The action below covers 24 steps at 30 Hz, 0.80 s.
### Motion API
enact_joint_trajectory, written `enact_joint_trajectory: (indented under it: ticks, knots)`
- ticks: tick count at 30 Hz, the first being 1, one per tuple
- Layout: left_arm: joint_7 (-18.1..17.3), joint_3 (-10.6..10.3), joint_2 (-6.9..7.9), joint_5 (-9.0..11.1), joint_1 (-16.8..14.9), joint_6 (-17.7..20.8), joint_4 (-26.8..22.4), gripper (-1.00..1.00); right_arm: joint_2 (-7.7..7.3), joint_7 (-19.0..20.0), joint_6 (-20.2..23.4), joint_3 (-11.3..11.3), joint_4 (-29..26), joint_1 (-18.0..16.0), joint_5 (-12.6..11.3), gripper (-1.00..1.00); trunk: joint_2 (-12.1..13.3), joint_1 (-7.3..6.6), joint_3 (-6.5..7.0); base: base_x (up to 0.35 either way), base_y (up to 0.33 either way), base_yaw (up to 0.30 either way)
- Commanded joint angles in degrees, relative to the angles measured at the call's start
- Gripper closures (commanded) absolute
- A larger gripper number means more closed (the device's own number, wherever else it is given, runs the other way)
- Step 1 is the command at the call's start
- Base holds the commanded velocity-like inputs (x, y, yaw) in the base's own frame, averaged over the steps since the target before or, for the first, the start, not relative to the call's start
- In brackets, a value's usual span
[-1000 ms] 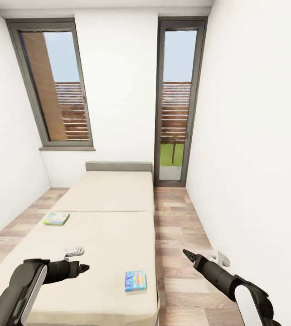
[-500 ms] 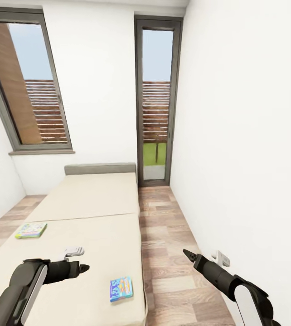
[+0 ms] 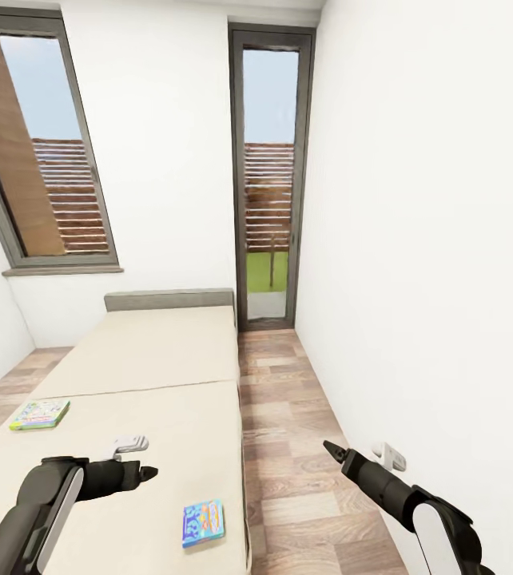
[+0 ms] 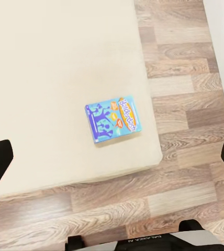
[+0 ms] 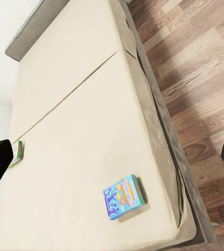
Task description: Put all the toys in the child's room - the three board games (two on the bed and one on the table), the two jigsaw puzzles on the table, and the tennis ball on the table - inside the toy box on the table in the child's room.
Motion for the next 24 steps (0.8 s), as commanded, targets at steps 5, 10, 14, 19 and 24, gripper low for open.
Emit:
enact_joint_trajectory:
  ticks: [5, 10, 14, 19, 24]
  knots:
    - [-0.1, 0.1, 0.00, 0.0, 0.0, 0.3, 0.0, -1.00, 0.07, 0.4, 0.5, -0.2, 0.1, 0.0, 0.4, -1.00, 0.0, 0.02, -0.03, 0.006, -0.024, -0.001]
    - [-0.1, 0.1, 0.00, 0.0, 0.0, 0.4, 0.0, -1.00, 0.07, 0.4, 0.6, -0.2, 0.1, 0.0, 0.5, -1.00, 0.0, 0.02, -0.03, 0.002, -0.124, 0.000]
    - [-0.1, 0.1, 0.00, 0.0, 0.0, 0.4, 0.0, -1.00, 0.07, 0.3, 0.6, -0.2, 0.1, -0.1, 0.6, -1.00, 0.0, 0.02, -0.03, 0.001, -0.154, 0.000]
    - [-0.1, 0.1, 0.00, 0.0, 0.0, 0.4, 0.0, -1.00, 0.09, 0.1, 0.6, -0.1, 0.0, -0.1, 0.6, -1.00, 0.0, 0.02, -0.03, 0.001, -0.067, 0.000]
    - [-0.1, 0.1, -0.05, 0.0, 0.0, 0.4, 0.0, -1.00, 0.13, -0.1, 0.6, -0.1, -0.1, -0.1, 0.6, -1.00, 0.0, 0.02, -0.03, 0.040, -0.127, 0.002]
